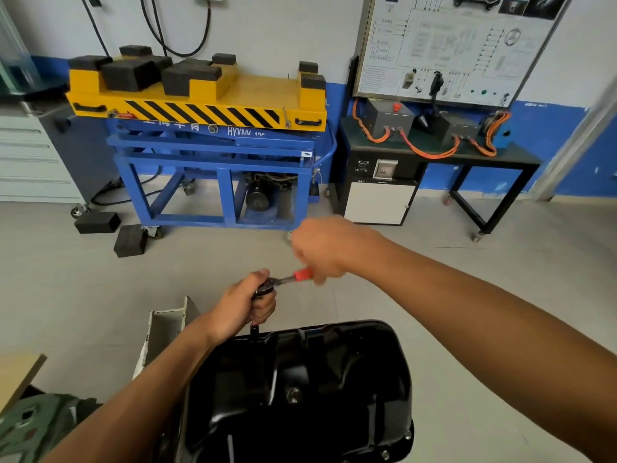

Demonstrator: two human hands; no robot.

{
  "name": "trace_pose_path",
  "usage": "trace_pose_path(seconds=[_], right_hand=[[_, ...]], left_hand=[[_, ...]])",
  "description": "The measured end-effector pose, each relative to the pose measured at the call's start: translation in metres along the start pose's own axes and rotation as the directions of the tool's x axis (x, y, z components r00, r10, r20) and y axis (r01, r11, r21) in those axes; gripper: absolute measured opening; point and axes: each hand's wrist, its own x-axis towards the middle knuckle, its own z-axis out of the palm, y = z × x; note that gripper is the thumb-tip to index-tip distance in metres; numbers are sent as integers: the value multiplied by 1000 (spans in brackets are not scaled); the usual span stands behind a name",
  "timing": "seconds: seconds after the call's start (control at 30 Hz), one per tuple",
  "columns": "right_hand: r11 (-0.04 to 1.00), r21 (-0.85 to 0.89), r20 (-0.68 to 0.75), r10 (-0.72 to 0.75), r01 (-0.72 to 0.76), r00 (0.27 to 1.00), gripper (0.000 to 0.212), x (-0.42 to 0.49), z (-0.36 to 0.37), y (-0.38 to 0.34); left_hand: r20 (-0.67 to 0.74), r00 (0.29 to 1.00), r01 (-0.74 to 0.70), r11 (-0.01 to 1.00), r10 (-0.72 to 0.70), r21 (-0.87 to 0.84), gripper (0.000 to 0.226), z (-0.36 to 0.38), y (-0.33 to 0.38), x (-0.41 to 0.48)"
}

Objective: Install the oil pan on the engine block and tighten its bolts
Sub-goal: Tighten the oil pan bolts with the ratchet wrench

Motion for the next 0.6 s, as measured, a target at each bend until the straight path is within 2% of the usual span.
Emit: trace_pose_path(seconds=[0.07, 0.1, 0.23, 0.3, 0.4, 0.5, 0.6], right_hand=[[999, -39, -219, 24, -33, 975, 22, 16, 6, 1], [998, -45, -285, 19, -33, 958, 14, 23, 9, 0], [999, -41, -390, 17, -35, 921, 15, 33, 28, -4], [999, -8, -368, 43, -49, 929, 15, 20, 34, -4], [999, 39, -275, 31, -21, 961, 28, -13, 32, -3], [986, 116, -153, -101, 119, 983, 34, -53, 21, -21], [934, 224, -123, -257, 279, 959, 31, -74, 15, -54]], left_hand=[[-8, 1000, 17, 1000, -17, -5, 47, 1, 0, 1], [-11, 1000, 23, 1000, -23, -6, 48, 2, 0, 1], [6, 1000, 26, 1000, -25, -14, 48, 1, 0, 0], [1, 999, 35, 999, -35, -23, 49, 0, -1, 0], [-5, 1000, 30, 998, -31, -50, 51, -3, -2, 0], [-6, 1000, 17, 999, -17, -34, 52, -4, -3, 1], [-89, 994, 54, 996, -60, -73, 51, -5, -6, 1]])
